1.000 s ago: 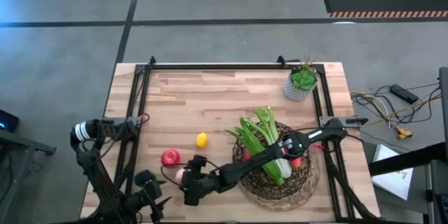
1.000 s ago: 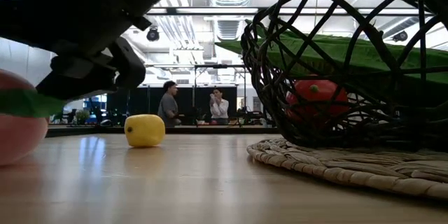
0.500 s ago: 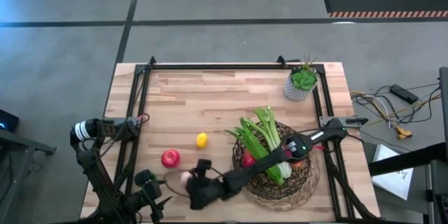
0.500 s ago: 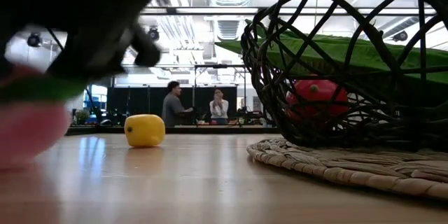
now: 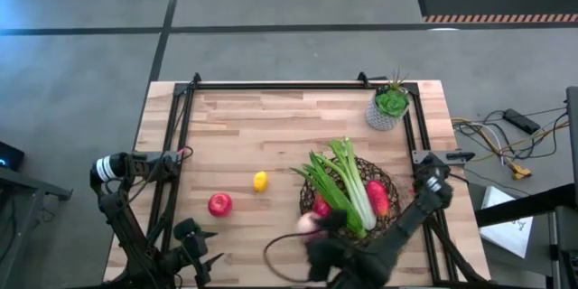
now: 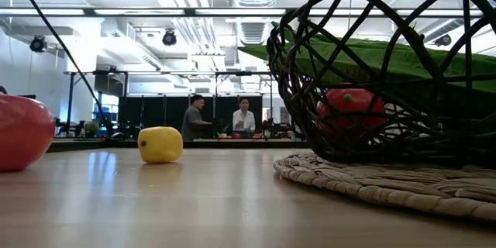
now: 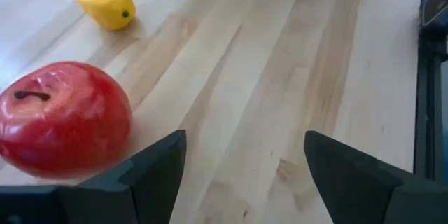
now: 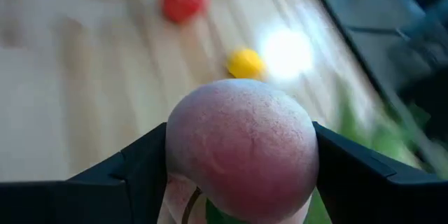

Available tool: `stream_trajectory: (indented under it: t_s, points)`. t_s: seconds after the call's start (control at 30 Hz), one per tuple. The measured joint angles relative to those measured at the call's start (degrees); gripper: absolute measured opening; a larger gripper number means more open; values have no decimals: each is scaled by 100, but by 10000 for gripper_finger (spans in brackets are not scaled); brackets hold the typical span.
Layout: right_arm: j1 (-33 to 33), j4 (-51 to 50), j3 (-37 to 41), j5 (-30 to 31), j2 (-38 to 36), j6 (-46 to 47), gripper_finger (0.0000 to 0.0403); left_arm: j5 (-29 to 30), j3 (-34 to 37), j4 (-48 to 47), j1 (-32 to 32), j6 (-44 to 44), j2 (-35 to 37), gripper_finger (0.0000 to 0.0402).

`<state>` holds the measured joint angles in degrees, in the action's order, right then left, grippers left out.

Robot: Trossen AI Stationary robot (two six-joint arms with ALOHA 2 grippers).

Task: Build produce basket
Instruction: Put the peach into the wire basket, then put the red apple into the wire basket

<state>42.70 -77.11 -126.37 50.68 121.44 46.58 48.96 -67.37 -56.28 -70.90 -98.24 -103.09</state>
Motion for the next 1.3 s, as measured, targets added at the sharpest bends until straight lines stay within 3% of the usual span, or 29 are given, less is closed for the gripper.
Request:
stream_trajectory:
  t_s: [0.1,0.17,0.43,0.6,0.73,0.87,1.0,1.13,1.3]
  points:
    - [107,-716,626,-108,-349,1003,276,112,-21,-34,10,21,11,273]
    - [104,-588,1182,-353,-585,1244,276,130,-52,-31,36,138,40,273]
    - [-147,1110,3235,-1869,-1472,751,300,394,-100,-28,220,610,500,273]
    - [-312,1593,3857,-2819,-2018,687,335,406,-61,-142,413,1203,1028,273]
    - [-467,1596,4083,-3409,-2335,785,363,268,-34,-144,679,2406,1419,273]
    - [-424,1648,4113,-3417,-2558,781,370,-556,42,-181,1060,3190,1770,273]
    - [-222,1804,4122,-2956,-2665,810,371,-1439,130,-232,1401,3708,1947,273]
    - [-67,1735,4167,-3066,-2646,951,372,-2038,129,-335,1591,4320,1990,273]
    - [332,1758,4175,-2077,-2633,1208,372,-2346,129,-510,1690,4777,2098,273]
